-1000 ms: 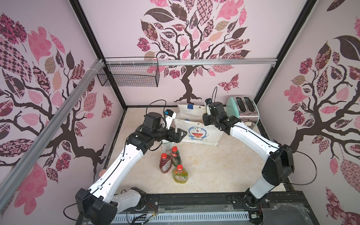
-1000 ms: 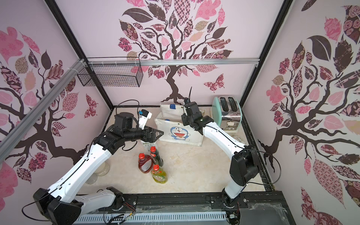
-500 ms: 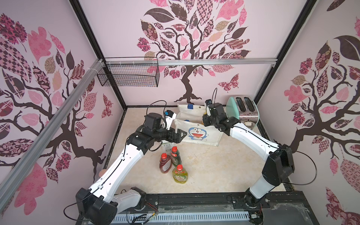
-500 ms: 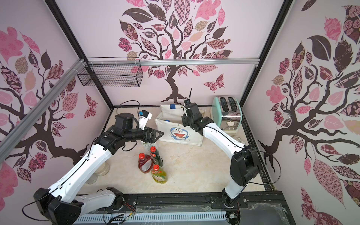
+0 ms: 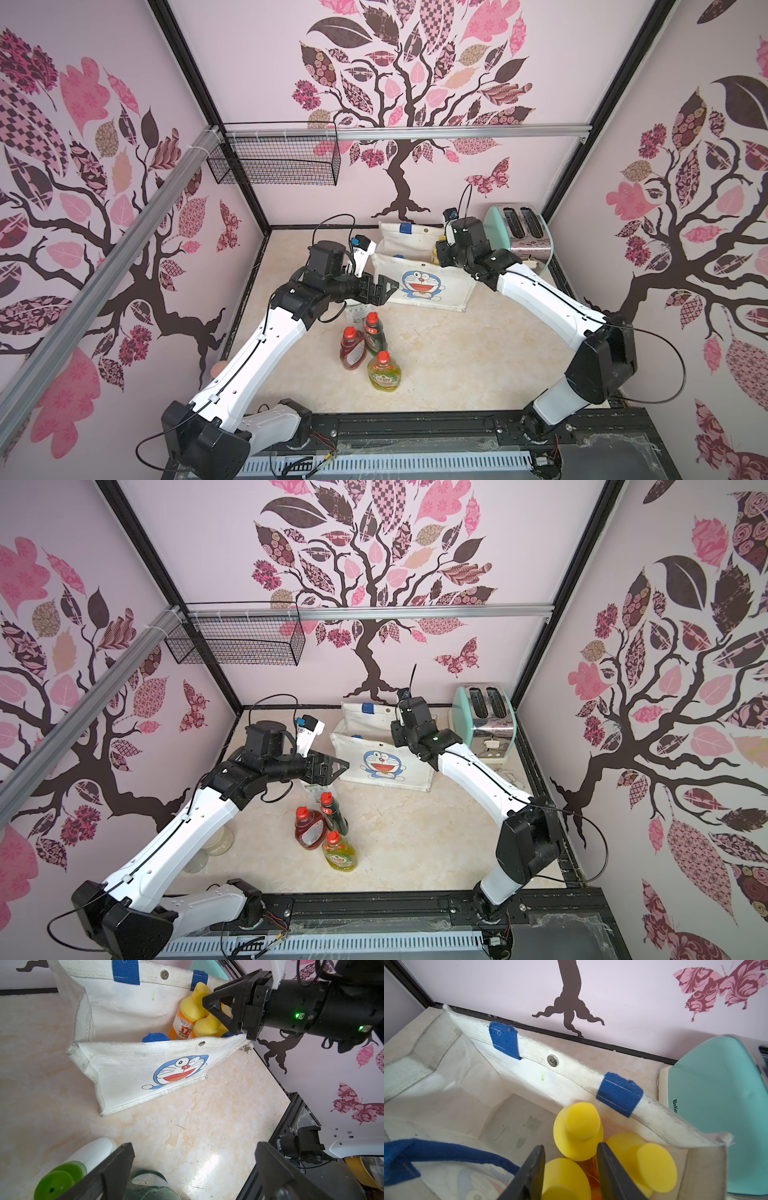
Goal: Pack dish soap into the shopping bag
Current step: Place the bottle of dish soap in the shopping bag.
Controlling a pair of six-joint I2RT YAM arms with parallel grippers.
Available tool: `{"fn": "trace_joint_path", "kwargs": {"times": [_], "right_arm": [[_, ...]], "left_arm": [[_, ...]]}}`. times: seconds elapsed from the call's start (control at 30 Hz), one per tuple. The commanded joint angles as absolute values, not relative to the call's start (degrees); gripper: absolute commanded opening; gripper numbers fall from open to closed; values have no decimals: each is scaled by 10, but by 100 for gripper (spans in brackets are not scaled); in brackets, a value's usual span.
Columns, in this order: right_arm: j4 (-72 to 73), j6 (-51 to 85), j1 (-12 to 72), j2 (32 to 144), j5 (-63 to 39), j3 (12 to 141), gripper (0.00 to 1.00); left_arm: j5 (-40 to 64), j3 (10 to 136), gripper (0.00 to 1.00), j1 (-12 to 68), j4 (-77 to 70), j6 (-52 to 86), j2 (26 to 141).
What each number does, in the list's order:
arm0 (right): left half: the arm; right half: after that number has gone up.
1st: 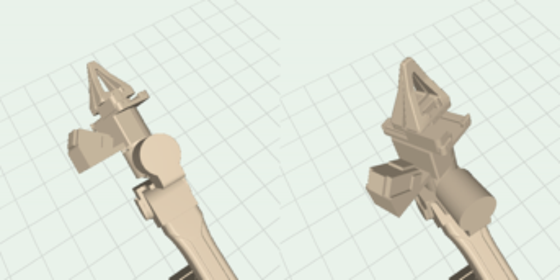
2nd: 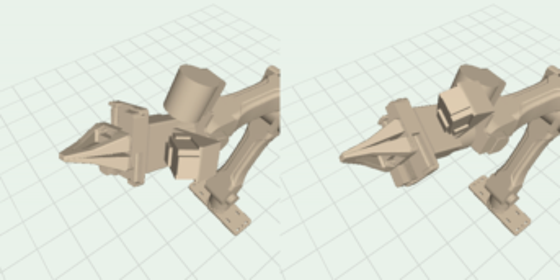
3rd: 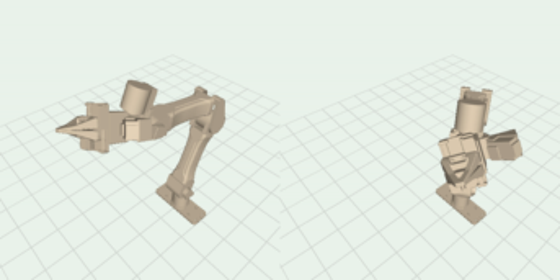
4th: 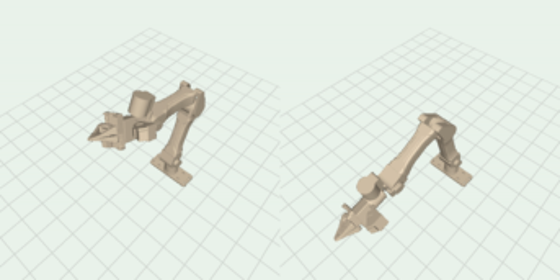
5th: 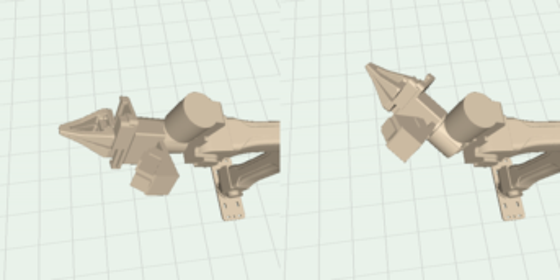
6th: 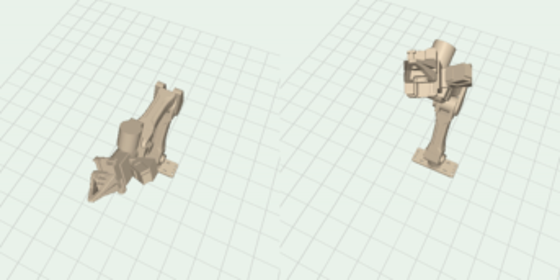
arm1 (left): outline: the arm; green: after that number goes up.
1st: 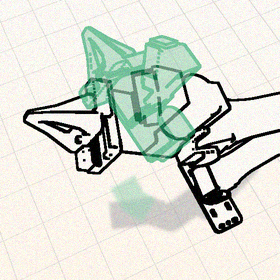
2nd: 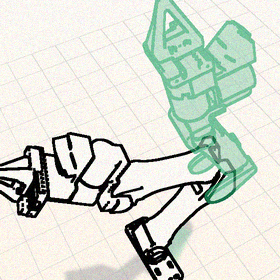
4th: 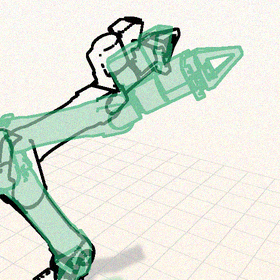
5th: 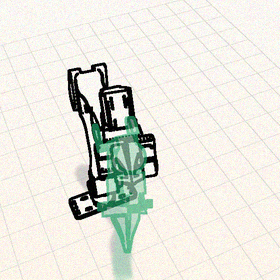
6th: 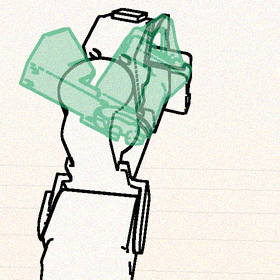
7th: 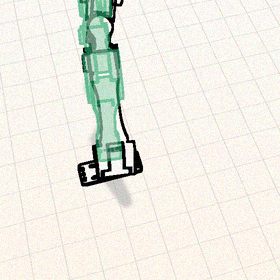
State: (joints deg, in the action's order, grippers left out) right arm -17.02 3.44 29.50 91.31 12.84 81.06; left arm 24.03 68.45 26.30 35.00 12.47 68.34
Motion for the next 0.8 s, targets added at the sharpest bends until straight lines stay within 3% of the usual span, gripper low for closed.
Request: {"fn": "trace_joint_path", "kwargs": {"times": [0.0,0.4,0.77], "right_arm": [[-170,28,291,900,137,836,48],[-174,25,292,889,128,837,56],[-204,54,303,789,-8,813,70]], "left_arm": [[238,684,97,264,340,125,681],[240,686,97,264,341,130,683],[284,705,97,216,347,168,682]]}}
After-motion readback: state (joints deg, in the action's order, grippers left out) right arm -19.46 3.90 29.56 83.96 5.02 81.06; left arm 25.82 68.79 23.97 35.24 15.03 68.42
